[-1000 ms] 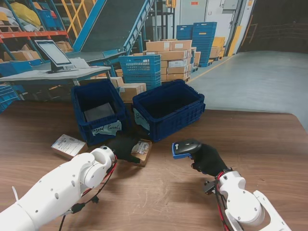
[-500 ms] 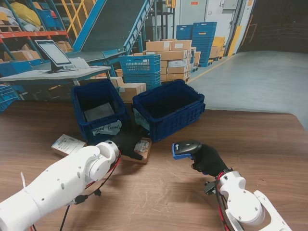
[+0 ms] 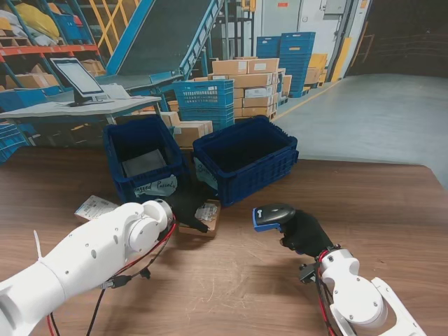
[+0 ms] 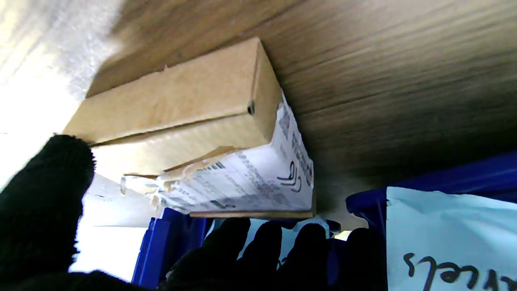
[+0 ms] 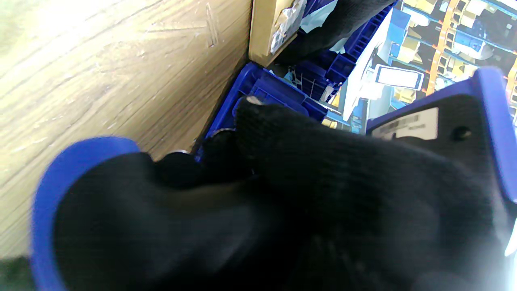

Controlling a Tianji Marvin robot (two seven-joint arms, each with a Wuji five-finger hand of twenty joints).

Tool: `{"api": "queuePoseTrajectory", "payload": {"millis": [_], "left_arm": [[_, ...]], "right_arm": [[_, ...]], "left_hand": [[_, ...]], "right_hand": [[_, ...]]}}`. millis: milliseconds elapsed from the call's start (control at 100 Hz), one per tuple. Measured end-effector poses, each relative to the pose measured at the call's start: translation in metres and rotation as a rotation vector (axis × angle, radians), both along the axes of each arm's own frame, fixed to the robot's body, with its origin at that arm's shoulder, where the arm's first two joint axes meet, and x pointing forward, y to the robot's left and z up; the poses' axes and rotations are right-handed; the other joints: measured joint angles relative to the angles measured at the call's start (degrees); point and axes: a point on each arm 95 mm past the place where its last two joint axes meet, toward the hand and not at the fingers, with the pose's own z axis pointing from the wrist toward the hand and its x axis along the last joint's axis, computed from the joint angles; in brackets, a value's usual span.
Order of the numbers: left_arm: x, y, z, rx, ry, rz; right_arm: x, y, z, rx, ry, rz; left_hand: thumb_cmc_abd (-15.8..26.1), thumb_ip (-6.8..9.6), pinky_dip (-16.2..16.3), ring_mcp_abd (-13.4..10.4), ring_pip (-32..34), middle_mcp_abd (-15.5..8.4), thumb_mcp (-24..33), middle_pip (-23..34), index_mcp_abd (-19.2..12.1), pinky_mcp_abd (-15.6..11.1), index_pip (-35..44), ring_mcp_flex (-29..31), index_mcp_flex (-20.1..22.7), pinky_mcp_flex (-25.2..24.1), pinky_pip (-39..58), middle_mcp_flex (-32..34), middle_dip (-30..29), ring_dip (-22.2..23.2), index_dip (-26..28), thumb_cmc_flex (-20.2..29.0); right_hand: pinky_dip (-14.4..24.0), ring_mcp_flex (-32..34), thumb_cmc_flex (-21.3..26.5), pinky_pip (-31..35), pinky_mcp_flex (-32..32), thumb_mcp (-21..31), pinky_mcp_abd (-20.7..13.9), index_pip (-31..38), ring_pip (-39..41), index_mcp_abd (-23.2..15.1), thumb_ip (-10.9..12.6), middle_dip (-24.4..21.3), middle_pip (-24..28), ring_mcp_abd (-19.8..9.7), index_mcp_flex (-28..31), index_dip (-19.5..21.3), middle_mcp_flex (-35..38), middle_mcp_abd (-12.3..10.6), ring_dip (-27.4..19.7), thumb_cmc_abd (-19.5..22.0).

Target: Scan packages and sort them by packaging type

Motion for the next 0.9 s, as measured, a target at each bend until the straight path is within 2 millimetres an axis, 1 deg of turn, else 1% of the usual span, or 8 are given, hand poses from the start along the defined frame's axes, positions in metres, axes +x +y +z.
{"api": "queuePoseTrajectory", "payload": {"millis": [130, 210, 410, 530, 580, 740, 840, 900], "left_arm": [[-0.006, 0.001, 0.000, 0.001, 0.001, -0.032], [-0.011, 0.002, 0.001, -0.009, -0.007, -0.056], [-0.028, 0.004, 0.001, -0.007, -0.041, -0.089], [-0.038, 0.004, 0.001, -0.007, -0.019, -0.105], [-0.043, 0.004, 0.004, 0.003, 0.012, -0.114], [-0.053, 0.006, 0.005, 0.021, 0.022, -0.155], [-0.057, 0.008, 0.005, 0.024, 0.040, -0.162], [-0.059, 0.009, 0.004, 0.030, 0.059, -0.168]], "right_arm": [[0.000, 0.000, 0.000, 0.001, 0.000, -0.001], [0.000, 0.000, 0.000, 0.003, 0.001, -0.002], [0.000, 0.000, 0.000, 0.004, -0.001, -0.002], [0.000, 0.000, 0.000, 0.004, -0.002, -0.003], [0.000, 0.000, 0.000, 0.003, -0.002, -0.003], [-0.001, -0.001, 0.000, 0.003, -0.007, -0.009], [-0.001, -0.001, 0.001, 0.004, -0.010, -0.013], [-0.001, 0.000, 0.001, 0.004, -0.012, -0.013]], "left_hand": [[0.0, 0.00, 0.0, 0.0, 1.3, 0.0, 0.0, 0.5, 0.1, 0.3, -0.1, 4.2, 2.3, 1.1, 1.4, 4.8, 0.9, 1.4, 0.6, 0.0], [-3.1, -0.20, 0.0, 0.1, 2.4, 0.0, 2.3, 1.6, 0.1, 0.6, 0.5, 7.0, 4.7, 2.5, 3.8, 7.6, 2.0, 2.7, 1.4, 0.7], [-4.1, -0.24, 4.2, 0.8, 3.9, 0.0, 5.4, 6.5, 0.1, 1.2, 1.2, 12.6, 6.2, 5.0, 11.1, 10.6, 4.7, 6.6, 2.8, 0.7], [-4.1, -0.15, 5.1, 0.8, 3.9, 0.0, 6.7, 8.8, 0.2, 1.4, 0.2, 12.4, 5.9, 5.1, 12.0, 9.1, 4.8, 7.1, 2.8, 0.7], [-4.2, 0.49, 5.1, 1.0, 3.4, 0.0, 6.7, 8.7, 0.4, 1.4, -0.8, 11.6, 5.3, 4.6, 12.0, 7.4, 4.4, 7.1, 2.8, 1.5], [-3.5, 0.74, 5.1, 1.4, 2.6, -0.1, 5.5, 7.9, 0.7, 1.4, -1.5, 8.9, 3.8, 3.7, 9.9, 3.7, 2.3, 6.8, 2.8, 2.3], [-2.9, 0.88, 5.1, 1.4, 1.9, -0.2, 5.1, 6.9, 0.7, 1.4, -1.8, 7.4, 1.4, 2.9, 8.6, 2.4, 1.6, 6.2, 2.7, 2.1], [-3.6, 0.69, 4.4, 1.5, 1.1, -0.2, 3.5, 6.7, 1.4, 1.4, -3.9, 5.9, 0.0, 2.5, 7.3, 1.5, 1.3, 5.4, 2.0, 3.9]], "right_hand": [[0.0, 0.0, 0.0, 0.0, 0.0, 0.0, 0.0, 0.0, 0.0, 0.0, 0.0, 0.0, 0.0, 0.0, 0.0, 0.0, 0.0, 0.0, 0.0, 0.0], [0.0, 0.0, 0.0, 0.0, 0.0, 0.0, 0.0, 0.0, 0.0, 0.0, 0.0, 0.0, 0.0, 0.0, 0.0, 0.0, 0.0, 0.0, 0.0, 0.0], [0.0, 0.0, 0.0, 0.0, 0.0, 0.0, 0.0, 0.0, 0.0, 0.0, 0.0, 0.0, 0.0, 0.0, 0.0, 0.0, 0.0, 0.0, 0.0, 0.0], [0.0, 0.0, 0.0, 0.0, 0.0, 0.0, 0.0, 0.0, 0.0, 0.0, 0.0, 0.0, 0.0, 0.0, 0.0, 0.0, 0.0, 0.0, 0.0, 0.0], [0.0, 0.0, 0.0, 0.0, 0.0, 0.0, 0.0, 0.0, 0.0, 0.0, 0.0, 0.0, 0.0, 0.0, 0.0, 0.0, 0.0, 0.0, 0.0, 0.0], [0.0, 0.0, 0.0, 0.0, 0.0, 0.0, 0.0, 0.0, 0.0, 0.0, 0.0, 0.0, 0.0, 0.0, 0.0, 0.0, 0.0, 0.0, 0.0, 0.0], [0.0, 0.0, 0.0, 0.0, 0.0, 0.0, 0.0, 0.0, 0.0, 0.0, 0.0, 0.0, 0.0, 0.0, 0.0, 0.0, 0.0, 0.0, 0.0, 0.0], [0.0, 0.0, 0.0, 0.0, 0.0, 0.0, 0.0, 0.0, 0.0, 0.0, 0.0, 0.0, 0.0, 0.0, 0.0, 0.0, 0.0, 0.0, 0.0, 0.0]]}}
